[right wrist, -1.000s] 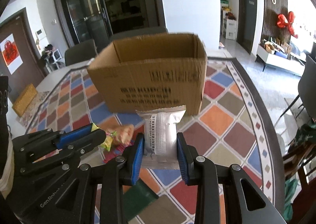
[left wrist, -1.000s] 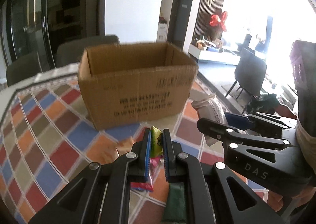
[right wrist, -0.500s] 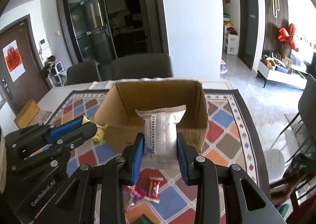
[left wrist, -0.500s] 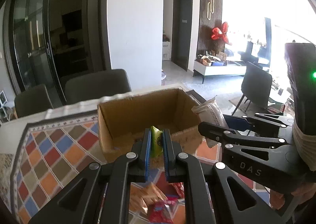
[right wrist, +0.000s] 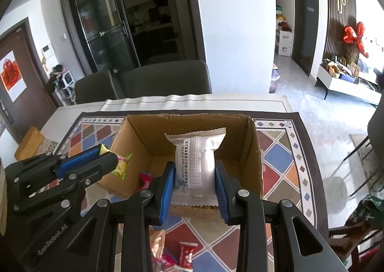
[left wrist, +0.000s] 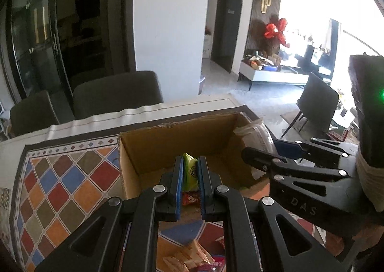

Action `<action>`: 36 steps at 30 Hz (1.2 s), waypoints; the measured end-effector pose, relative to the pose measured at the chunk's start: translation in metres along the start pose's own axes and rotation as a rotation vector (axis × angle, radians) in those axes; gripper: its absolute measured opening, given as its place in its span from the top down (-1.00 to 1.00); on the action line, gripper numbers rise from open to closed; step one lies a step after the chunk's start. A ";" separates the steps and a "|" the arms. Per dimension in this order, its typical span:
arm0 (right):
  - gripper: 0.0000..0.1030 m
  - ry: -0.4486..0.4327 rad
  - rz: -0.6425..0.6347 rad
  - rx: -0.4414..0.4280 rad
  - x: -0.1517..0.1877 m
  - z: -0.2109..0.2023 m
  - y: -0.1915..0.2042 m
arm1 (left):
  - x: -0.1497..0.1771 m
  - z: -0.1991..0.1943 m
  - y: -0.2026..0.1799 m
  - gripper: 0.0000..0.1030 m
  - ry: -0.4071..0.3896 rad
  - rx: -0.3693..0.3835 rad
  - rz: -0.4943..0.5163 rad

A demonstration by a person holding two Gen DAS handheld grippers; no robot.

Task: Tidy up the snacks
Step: 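Lift both packs over the box and open both grippers, then grasp the red hawthorn bag with the left gripper while the right grasps the red candy bar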

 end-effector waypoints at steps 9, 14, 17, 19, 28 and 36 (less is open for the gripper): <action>0.01 0.000 0.026 0.061 0.006 0.003 -0.012 | 0.010 -0.013 0.009 0.02 -0.021 -0.102 0.028; 0.01 -0.026 0.039 0.077 0.024 -0.018 -0.013 | 0.026 -0.039 0.008 -0.01 -0.056 -0.132 0.041; 0.01 -0.043 0.045 0.074 0.039 -0.033 -0.008 | 0.041 -0.057 0.005 -0.04 -0.066 -0.149 0.041; 0.01 -0.054 0.041 0.050 0.051 -0.043 0.000 | 0.051 -0.067 0.003 -0.08 -0.076 -0.154 0.046; 0.01 -0.070 -0.019 0.039 0.094 -0.060 0.023 | 0.099 -0.089 -0.003 -0.23 -0.081 -0.124 0.031; 0.01 -0.053 -0.040 0.023 0.134 -0.061 0.028 | 0.147 -0.086 -0.015 -0.27 -0.029 -0.085 0.022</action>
Point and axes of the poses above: each gripper's, at about its wrist camera, not at the fingertips, and z roughly the way its jaws point, y to its left, x to its underside, the point moved 9 cm from there along z, roughly the way its jaws point, and after that the axes turned 5 degrees about -x, right-handed, at the moved point
